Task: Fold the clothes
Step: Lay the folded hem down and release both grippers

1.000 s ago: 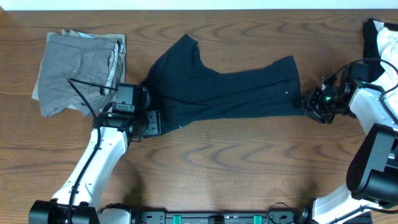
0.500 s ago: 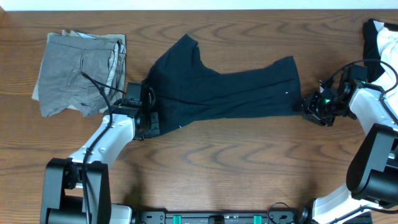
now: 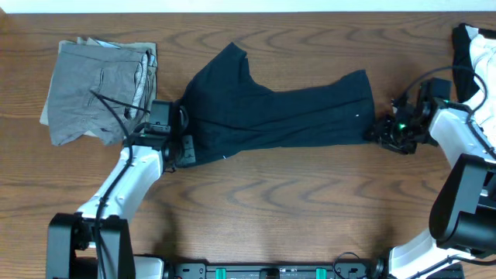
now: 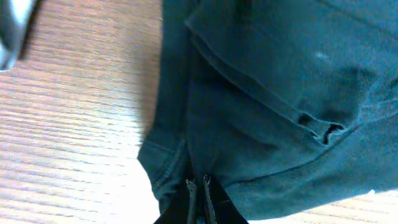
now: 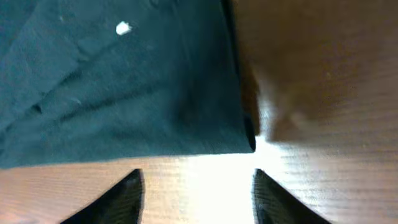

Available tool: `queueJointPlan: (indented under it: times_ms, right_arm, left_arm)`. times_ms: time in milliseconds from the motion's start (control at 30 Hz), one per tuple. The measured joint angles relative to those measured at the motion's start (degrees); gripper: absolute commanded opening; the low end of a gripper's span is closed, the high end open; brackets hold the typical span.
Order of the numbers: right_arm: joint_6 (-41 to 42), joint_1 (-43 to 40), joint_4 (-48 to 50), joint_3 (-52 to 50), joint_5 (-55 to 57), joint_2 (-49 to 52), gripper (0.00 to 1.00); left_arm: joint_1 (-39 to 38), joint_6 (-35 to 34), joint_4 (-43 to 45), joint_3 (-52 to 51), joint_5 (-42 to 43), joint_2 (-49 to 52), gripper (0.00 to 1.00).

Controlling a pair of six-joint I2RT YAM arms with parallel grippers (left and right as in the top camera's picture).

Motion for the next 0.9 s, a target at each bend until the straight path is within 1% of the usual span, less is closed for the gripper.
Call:
queueJointPlan:
  times_ms: [67, 200, 267, 367, 467, 567, 600, 633, 667, 700, 833, 900]
  right_arm:
    - [-0.8, 0.7, 1.6, 0.0, 0.7, 0.1, 0.59]
    - [-1.5, 1.4, 2.8, 0.0, 1.8, 0.7, 0.54]
    - [-1.7, 1.4, 2.8, 0.0, 2.4, 1.1, 0.47]
    - [-2.1, 1.4, 2.8, 0.0, 3.8, 1.6, 0.38]
    - [-1.9, 1.4, 3.5, 0.0, 4.5, 1.7, 0.25]
    - [-1.4, 1.4, 4.9, 0.0, 5.0, 1.9, 0.25]
    - [-1.3, 1.4, 5.3, -0.1, 5.1, 2.0, 0.29]
    - [-1.1, 1.5, 5.8, -0.1, 5.2, 2.0, 0.42]
    - [-0.7, 1.5, 6.2, -0.2, 5.3, 2.0, 0.45]
    - [-0.8, 1.6, 6.6, -0.3, 5.3, 2.0, 0.45]
    - [-0.3, 2.9, 8.5, -1.2, 5.6, 2.1, 0.37]
    - [0.1, 3.5, 9.9, -2.1, 5.6, 2.1, 0.26]
  left_arm:
    - [0.7, -0.1, 0.0, 0.0, 0.0, -0.1, 0.06]
    - [1.5, -0.2, 0.0, 0.0, 0.0, -0.1, 0.06]
    - [1.6, -0.2, 0.0, 0.0, 0.0, -0.1, 0.06]
    - [1.6, -0.2, 0.0, 0.0, 0.0, -0.1, 0.06]
    - [1.6, -0.2, 0.0, 0.0, 0.0, -0.1, 0.06]
    - [1.6, -0.2, 0.0, 0.0, 0.0, -0.1, 0.06]
    - [1.6, -0.2, 0.0, 0.0, 0.0, -0.1, 0.06]
    - [1.6, -0.2, 0.0, 0.0, 0.0, -0.1, 0.06]
    - [1.6, -0.4, 0.0, 0.0, 0.0, -0.1, 0.06]
    - [1.6, -0.7, 0.0, 0.0, 0.0, -0.1, 0.06]
    - [1.6, -1.3, 0.0, 0.0, 0.1, -0.1, 0.06]
    - [1.6, -1.3, 0.0, 0.0, 0.1, -0.1, 0.06]
